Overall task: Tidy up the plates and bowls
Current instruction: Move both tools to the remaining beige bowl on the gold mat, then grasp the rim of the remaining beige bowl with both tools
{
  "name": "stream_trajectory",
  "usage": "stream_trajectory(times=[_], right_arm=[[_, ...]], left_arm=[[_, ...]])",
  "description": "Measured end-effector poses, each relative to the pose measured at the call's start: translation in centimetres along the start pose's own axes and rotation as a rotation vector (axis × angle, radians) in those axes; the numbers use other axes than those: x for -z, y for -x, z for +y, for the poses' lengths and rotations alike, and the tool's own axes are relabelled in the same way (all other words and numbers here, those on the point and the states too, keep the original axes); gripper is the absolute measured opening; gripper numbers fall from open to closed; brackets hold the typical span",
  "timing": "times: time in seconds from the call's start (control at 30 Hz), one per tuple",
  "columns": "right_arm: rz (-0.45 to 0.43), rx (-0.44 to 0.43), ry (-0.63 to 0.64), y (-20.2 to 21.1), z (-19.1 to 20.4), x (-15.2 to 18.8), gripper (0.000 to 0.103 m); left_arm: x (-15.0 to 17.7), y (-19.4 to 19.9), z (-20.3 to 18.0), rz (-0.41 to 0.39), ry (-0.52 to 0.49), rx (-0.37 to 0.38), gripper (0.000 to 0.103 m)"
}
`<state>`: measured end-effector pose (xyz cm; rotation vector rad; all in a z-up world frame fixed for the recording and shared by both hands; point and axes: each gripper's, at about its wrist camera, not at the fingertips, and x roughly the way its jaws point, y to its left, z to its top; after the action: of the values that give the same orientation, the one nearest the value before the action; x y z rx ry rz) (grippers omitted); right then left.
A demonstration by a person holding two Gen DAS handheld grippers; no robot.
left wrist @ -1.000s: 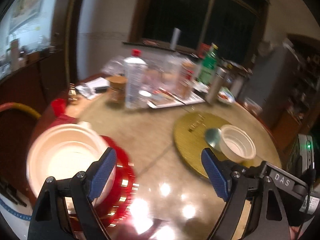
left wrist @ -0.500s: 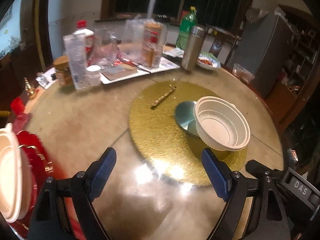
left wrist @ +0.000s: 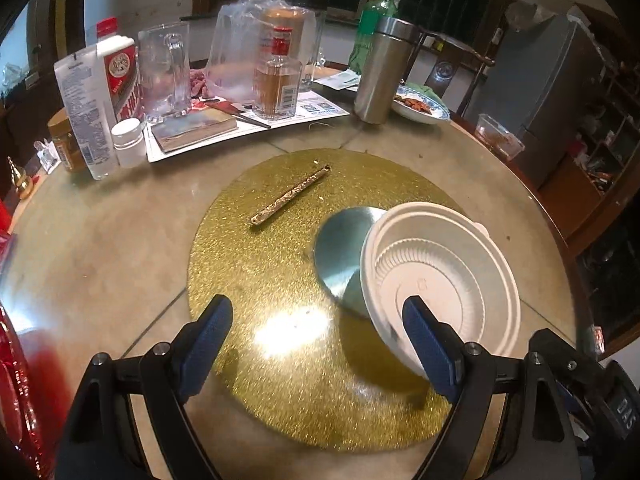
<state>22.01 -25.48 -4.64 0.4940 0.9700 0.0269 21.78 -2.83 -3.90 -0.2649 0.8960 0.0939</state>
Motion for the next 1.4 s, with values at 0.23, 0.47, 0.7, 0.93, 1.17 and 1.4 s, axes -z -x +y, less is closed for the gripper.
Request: stream_trajectory(times=[0.23,0.47,0.7,0.93,1.17,1.4], right_arm=[[-0.011,-0.025,-0.01,-0.7,-0.2,-0.1,0.103],[0.033,-0.086,-0.081,-1.1,-0.6,-0.3,0.103],[0.035,-0.145,-0.128,-1.7,-0.7,-0.4,0.098],[0.058,-0.214,-0.181,-3.0,-1.4,-0.2,0.072],[0.062,-0.223,-0.166,-3.9,-0.7,0.1,0.05],[0.107,-0.235,-0.143,-4.6,-0.3,0.5,0.015]], left_arm=[[-0.1,-1.5,-0.7,0.025,-0.013,0.004,0.087],[-0.3,-1.8,-0.8,0.019,-0.025,0.02,0.087],[-0.1,-2.5,-0.9,0.011,-0.026,0.049,0.086],[0.1,-3.2,-1.2,0.012,-0.047,0.051,0.082],[0.4,-3.7,-2.1,0.028,-0.124,0.05,0.03],[0.8,-3.7,-2.6,0.037,-0.172,0.048,0.017]])
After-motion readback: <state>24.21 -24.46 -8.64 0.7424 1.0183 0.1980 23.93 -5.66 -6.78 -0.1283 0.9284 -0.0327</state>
